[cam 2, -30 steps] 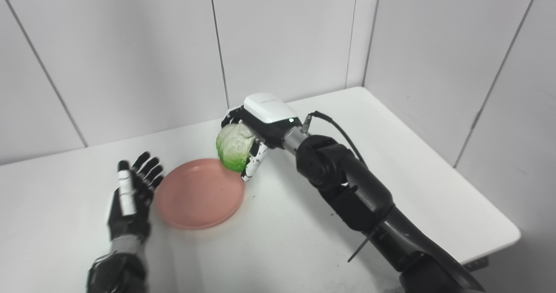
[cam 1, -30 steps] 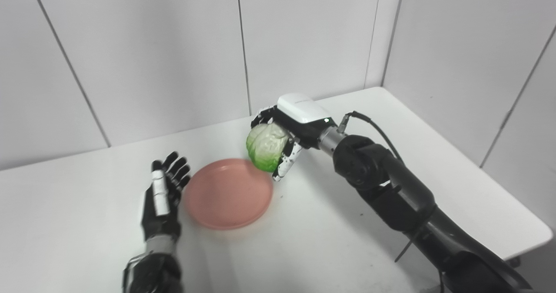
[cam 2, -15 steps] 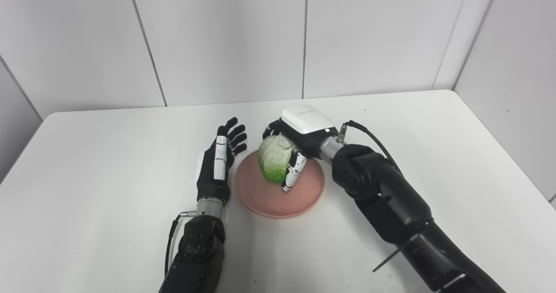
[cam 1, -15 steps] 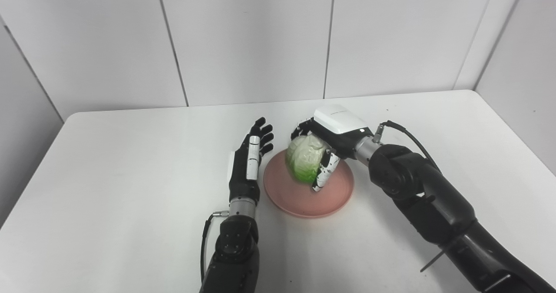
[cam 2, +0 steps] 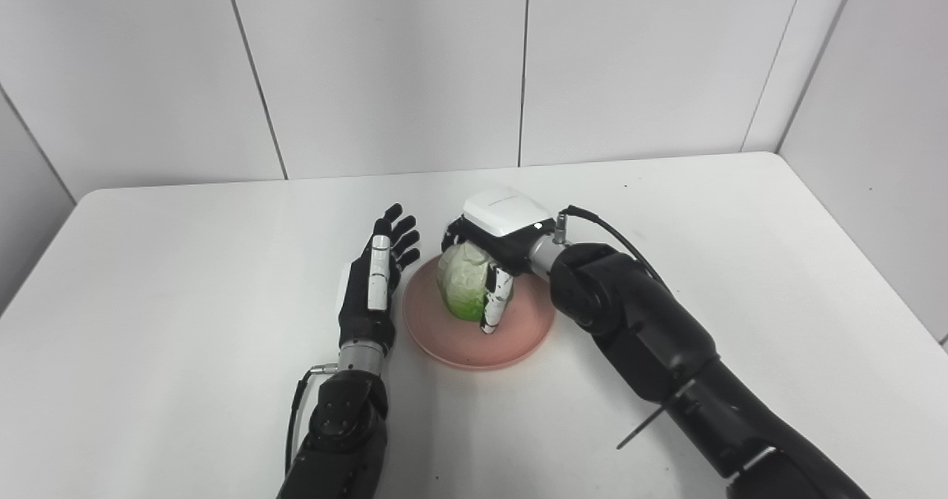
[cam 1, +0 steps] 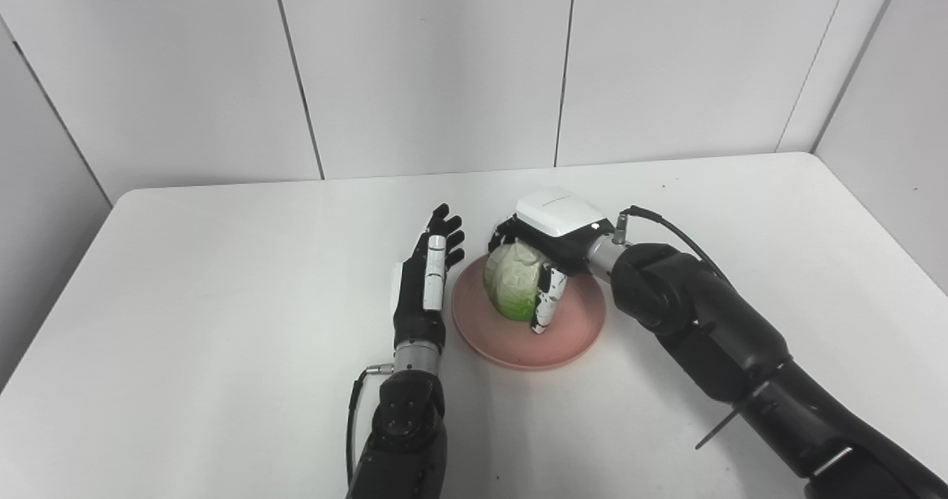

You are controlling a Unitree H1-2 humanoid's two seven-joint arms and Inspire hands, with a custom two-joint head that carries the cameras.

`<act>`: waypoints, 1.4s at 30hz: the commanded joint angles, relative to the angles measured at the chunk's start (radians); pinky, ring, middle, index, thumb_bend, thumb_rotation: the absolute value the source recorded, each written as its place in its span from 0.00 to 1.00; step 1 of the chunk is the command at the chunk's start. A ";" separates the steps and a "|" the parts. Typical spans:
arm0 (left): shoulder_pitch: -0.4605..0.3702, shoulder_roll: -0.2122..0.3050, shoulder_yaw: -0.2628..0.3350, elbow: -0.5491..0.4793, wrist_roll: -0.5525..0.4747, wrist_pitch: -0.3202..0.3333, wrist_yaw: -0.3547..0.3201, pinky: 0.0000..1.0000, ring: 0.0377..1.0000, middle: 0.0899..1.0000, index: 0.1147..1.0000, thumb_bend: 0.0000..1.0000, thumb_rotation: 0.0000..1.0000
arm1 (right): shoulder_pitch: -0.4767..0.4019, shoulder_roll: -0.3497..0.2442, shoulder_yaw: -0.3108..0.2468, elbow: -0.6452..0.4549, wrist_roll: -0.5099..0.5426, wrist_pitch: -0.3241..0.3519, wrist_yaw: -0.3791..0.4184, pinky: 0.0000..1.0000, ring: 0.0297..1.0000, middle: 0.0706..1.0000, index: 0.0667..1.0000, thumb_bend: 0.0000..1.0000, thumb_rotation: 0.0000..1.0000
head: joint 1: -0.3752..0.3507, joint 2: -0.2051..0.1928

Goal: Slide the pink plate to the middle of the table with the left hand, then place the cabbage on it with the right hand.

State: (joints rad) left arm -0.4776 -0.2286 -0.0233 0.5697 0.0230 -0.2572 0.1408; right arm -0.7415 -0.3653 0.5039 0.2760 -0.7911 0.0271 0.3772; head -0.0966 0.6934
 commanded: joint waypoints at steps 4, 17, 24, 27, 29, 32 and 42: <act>-0.034 0.000 -0.009 -0.044 -0.018 -0.018 -0.031 0.86 0.88 0.88 0.86 0.64 1.00 | -0.033 -0.032 -0.023 -0.044 0.000 -0.058 -0.027 0.52 0.65 0.70 0.70 0.71 0.39 | -0.008 0.002; -0.039 0.012 -0.007 -0.048 -0.041 0.000 -0.046 0.86 0.89 0.89 0.88 0.69 1.00 | 0.014 -0.102 -0.080 -0.184 0.119 -0.087 0.115 0.98 1.00 0.99 0.98 0.85 0.85 | -0.025 -0.008; -0.058 0.003 0.030 -0.002 -0.053 -0.077 -0.015 0.81 0.83 0.83 0.85 0.67 0.99 | 0.076 -0.125 -0.142 -0.240 0.158 -0.125 0.086 1.00 0.99 0.98 0.97 0.90 0.89 | -0.038 -0.012; -0.050 0.009 0.040 -0.008 -0.061 -0.077 -0.033 0.83 0.83 0.83 0.89 0.68 0.95 | 0.110 -0.127 -0.168 -0.258 0.161 -0.137 0.056 1.00 0.98 0.96 0.96 0.89 0.89 | -0.044 -0.012; -0.041 0.024 0.037 -0.003 -0.068 -0.106 -0.056 0.82 0.82 0.83 0.89 0.66 0.95 | 0.160 -0.099 -0.225 -0.268 0.199 -0.133 -0.012 0.99 0.97 0.96 0.95 0.86 0.87 | -0.053 -0.015; -0.020 0.049 0.023 -0.030 -0.060 -0.081 -0.081 0.86 0.86 0.86 0.89 0.70 0.99 | 0.260 -0.003 -0.341 -0.280 0.293 -0.059 -0.112 0.96 0.99 0.99 0.99 0.75 0.84 | -0.066 -0.017; 0.041 0.107 -0.004 -0.094 -0.111 -0.045 -0.203 1.00 1.00 1.00 1.00 0.68 1.00 | 0.406 0.377 -0.673 -0.223 0.830 0.052 -0.255 1.00 1.00 1.00 1.00 0.72 0.99 | -0.113 -0.021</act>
State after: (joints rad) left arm -0.4223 -0.1344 -0.0238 0.4740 -0.0808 -0.2381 -0.0278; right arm -0.2905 -0.0092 -0.1463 0.0817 -0.0592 0.0833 0.1529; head -0.2102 0.6734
